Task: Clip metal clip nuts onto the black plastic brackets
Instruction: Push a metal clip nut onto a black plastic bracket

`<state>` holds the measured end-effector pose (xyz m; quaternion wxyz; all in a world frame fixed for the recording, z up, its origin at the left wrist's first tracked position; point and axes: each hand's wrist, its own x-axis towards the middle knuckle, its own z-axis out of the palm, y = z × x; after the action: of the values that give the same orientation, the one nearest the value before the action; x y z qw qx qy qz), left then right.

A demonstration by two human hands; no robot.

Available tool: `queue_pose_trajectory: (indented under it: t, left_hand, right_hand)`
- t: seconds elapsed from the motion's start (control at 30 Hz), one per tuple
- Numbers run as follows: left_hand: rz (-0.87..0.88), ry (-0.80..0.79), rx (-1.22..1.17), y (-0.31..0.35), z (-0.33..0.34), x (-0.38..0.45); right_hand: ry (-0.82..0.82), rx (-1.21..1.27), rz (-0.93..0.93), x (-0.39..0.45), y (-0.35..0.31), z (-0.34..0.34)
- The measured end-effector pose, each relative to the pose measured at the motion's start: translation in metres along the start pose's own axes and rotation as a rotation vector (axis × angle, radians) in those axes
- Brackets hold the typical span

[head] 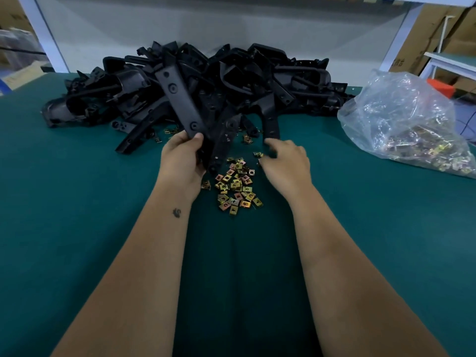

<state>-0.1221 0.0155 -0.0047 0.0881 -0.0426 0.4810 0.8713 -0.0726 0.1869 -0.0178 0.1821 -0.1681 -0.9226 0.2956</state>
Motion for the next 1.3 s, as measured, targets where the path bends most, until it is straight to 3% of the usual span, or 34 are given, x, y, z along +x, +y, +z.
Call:
queue_pose_trajectory:
  t: [0.1,0.5,0.57,0.67,0.73,1.0,1.3]
  left_hand:
    - [-0.016,0.050,-0.051,-0.006,0.008,0.000]
    - [-0.103,0.038,-0.231,-0.008,0.010,0.003]
    - [-0.100,0.049,-0.227,-0.008,0.012,0.002]
    - [-0.118,0.050,-0.186,-0.009,0.015,0.002]
    - [-0.124,0.029,-0.189,-0.007,0.015,-0.001]
    - [-0.109,-0.249,-0.251,-0.001,0.013,-0.016]
    - [-0.136,-0.160,-0.200,-0.005,0.017,-0.016]
  right_hand:
    - [-0.067,-0.264,-0.095,0.001,-0.003,0.005]
    - [0.038,-0.135,-0.205,-0.002,-0.012,0.009]
    - [0.067,-0.003,-0.132,-0.003,-0.018,0.013]
    - [0.227,0.533,0.079,-0.005,-0.037,0.022]
    - [0.234,0.804,0.181,-0.006,-0.046,0.028]
    - [0.074,1.085,0.108,-0.013,-0.048,0.020]
    - [0.050,1.201,0.166,-0.015,-0.050,0.017]
